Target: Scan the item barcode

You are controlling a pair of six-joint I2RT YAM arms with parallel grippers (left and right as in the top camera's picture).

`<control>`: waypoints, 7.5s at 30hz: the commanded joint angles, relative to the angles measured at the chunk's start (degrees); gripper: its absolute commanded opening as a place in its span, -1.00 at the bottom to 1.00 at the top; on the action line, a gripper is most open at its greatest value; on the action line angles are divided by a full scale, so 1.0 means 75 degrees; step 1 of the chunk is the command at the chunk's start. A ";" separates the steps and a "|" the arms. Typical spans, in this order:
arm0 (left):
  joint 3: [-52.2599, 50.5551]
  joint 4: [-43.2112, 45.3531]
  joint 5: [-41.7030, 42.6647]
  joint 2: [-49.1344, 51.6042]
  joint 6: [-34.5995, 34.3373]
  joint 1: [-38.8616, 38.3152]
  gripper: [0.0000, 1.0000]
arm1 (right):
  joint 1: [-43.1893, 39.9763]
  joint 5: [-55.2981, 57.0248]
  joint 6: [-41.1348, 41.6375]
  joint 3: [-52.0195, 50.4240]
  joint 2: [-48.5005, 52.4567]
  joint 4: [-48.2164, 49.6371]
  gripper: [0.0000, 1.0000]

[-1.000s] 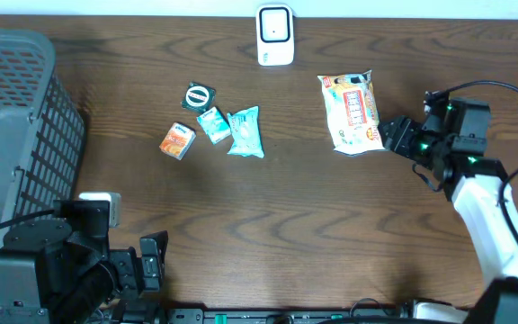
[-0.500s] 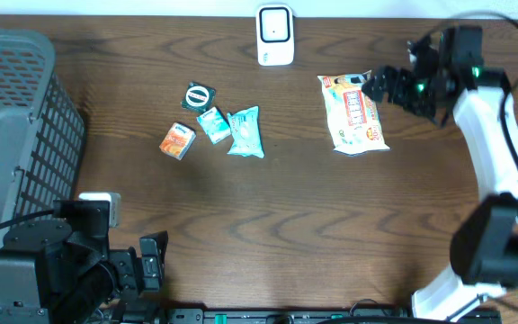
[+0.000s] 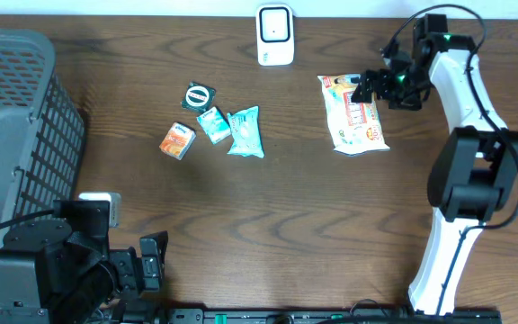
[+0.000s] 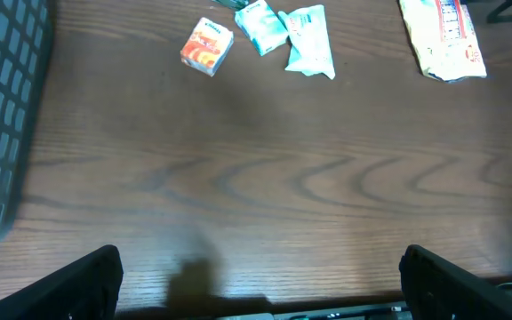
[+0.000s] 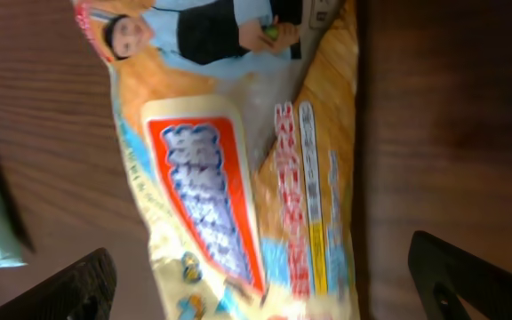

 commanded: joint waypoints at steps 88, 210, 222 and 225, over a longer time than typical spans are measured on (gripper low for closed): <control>0.0017 -0.0006 -0.0073 0.0015 -0.0058 -0.0003 0.95 | 0.5397 0.8655 0.2763 -0.2521 -0.1303 0.0545 0.29; 0.0017 -0.0003 -0.0073 0.0015 -0.0058 -0.0003 0.95 | 0.1443 -0.3290 0.7286 -0.5703 -0.4660 1.0669 -0.98; 0.0017 -0.0006 -0.0073 0.0015 -0.0058 -0.0003 0.96 | 0.1539 -0.2882 0.6988 -0.5703 -0.4660 0.9704 -0.98; 0.0017 -0.0006 -0.0070 0.0015 -0.0058 -0.0003 0.95 | 0.1629 -0.2742 0.6930 -0.5703 -0.4660 0.9699 -0.97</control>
